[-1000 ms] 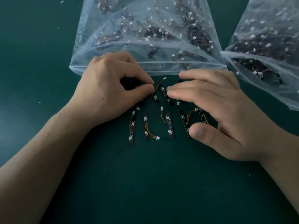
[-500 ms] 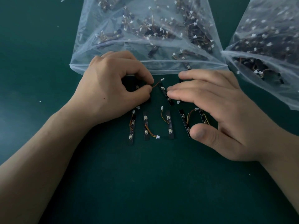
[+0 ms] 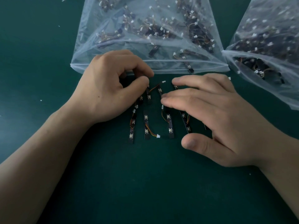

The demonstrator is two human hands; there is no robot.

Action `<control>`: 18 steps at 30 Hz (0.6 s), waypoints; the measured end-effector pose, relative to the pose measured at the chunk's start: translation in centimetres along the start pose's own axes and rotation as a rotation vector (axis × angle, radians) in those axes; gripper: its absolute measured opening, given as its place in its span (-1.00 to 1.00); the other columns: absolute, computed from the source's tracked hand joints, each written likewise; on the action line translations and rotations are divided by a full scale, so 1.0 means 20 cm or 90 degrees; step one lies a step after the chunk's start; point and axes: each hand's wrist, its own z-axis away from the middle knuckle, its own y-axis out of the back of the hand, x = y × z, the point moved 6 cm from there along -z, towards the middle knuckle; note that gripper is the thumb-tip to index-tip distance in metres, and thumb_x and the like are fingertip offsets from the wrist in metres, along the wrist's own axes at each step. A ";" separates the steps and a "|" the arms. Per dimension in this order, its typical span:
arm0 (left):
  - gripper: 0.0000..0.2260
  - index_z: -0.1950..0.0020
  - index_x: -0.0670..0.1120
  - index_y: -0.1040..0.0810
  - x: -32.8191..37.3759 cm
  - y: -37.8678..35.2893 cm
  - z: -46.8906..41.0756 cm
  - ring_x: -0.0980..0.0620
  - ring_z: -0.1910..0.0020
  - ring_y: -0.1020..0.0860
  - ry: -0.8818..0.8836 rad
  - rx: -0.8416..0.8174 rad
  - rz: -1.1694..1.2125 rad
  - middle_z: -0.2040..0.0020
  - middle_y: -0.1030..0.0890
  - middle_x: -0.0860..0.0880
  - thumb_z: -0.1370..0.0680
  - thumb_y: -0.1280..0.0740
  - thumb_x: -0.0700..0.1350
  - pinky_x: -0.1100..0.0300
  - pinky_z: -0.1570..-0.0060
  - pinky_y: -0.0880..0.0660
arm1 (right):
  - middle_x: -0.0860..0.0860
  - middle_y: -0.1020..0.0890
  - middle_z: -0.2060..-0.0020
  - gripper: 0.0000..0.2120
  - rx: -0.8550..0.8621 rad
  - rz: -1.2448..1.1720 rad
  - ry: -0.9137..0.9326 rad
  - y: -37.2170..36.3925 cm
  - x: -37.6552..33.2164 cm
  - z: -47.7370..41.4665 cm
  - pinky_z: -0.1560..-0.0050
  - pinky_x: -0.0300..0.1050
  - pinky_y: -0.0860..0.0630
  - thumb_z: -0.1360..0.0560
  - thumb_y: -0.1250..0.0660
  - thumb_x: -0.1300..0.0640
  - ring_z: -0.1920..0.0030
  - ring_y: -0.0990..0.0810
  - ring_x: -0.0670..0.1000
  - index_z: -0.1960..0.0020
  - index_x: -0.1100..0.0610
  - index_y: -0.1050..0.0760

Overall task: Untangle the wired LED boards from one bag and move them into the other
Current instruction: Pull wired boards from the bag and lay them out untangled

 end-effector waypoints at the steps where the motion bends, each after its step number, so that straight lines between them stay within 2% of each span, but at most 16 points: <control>1: -0.85 -0.04 0.00 -0.73 0.00 0.00 0.00 0.01 0.08 -0.61 0.003 0.001 0.000 0.07 -0.66 0.05 -0.55 -0.37 -0.11 0.06 0.02 -0.51 | -0.05 -0.57 -0.41 -0.31 0.000 -0.003 0.001 0.00 0.00 0.00 -0.51 0.21 -0.22 -0.67 0.05 -0.32 -0.58 -0.33 0.05 -0.48 0.13 -0.49; 6: -0.84 -0.02 0.00 -0.73 -0.01 0.00 0.00 0.00 0.11 -0.59 0.004 -0.007 -0.004 0.10 -0.64 0.05 -0.54 -0.37 -0.11 0.11 0.05 -0.49 | -0.02 -0.53 -0.44 -0.30 0.042 -0.035 -0.021 0.03 0.02 0.01 -0.51 0.18 -0.23 -0.68 0.10 -0.30 -0.56 -0.35 0.04 -0.48 0.14 -0.49; 10: -0.84 -0.02 -0.01 -0.73 -0.01 0.00 0.00 0.02 0.11 -0.58 0.003 -0.006 -0.006 0.10 -0.64 0.09 -0.52 -0.37 -0.12 0.21 0.06 -0.47 | -0.03 -0.60 -0.32 -0.32 0.102 -0.062 -0.079 0.05 0.06 0.02 -0.44 0.19 -0.31 -0.70 0.13 -0.26 -0.47 -0.46 0.03 -0.42 0.16 -0.53; 12: -0.82 -0.04 -0.02 -0.73 0.00 0.00 0.00 0.05 0.11 -0.57 -0.001 -0.007 -0.010 0.10 -0.64 0.14 -0.51 -0.36 -0.15 0.26 0.06 -0.47 | -0.05 -0.63 -0.25 -0.32 0.118 -0.076 -0.106 0.06 0.08 0.03 -0.44 0.13 -0.31 -0.71 0.13 -0.25 -0.42 -0.49 -0.01 -0.38 0.16 -0.56; 15: -0.81 -0.05 -0.02 -0.73 0.00 0.00 0.00 0.02 0.09 -0.57 -0.015 -0.014 -0.016 0.10 -0.63 0.13 -0.51 -0.36 -0.16 0.21 0.03 -0.48 | -0.08 -0.65 -0.21 -0.34 0.125 -0.100 -0.119 0.05 0.09 0.03 -0.42 0.06 -0.31 -0.72 0.12 -0.24 -0.39 -0.51 -0.06 -0.37 0.14 -0.57; 18: -0.79 -0.09 -0.05 -0.73 0.02 0.00 0.01 -0.07 -0.03 -0.57 -0.048 -0.018 -0.027 0.01 -0.62 0.00 -0.52 -0.36 -0.17 0.07 -0.13 -0.48 | -0.06 -0.65 -0.22 -0.33 0.120 -0.089 -0.122 0.05 0.10 0.03 -0.43 0.07 -0.30 -0.71 0.12 -0.25 -0.40 -0.51 -0.03 -0.37 0.15 -0.57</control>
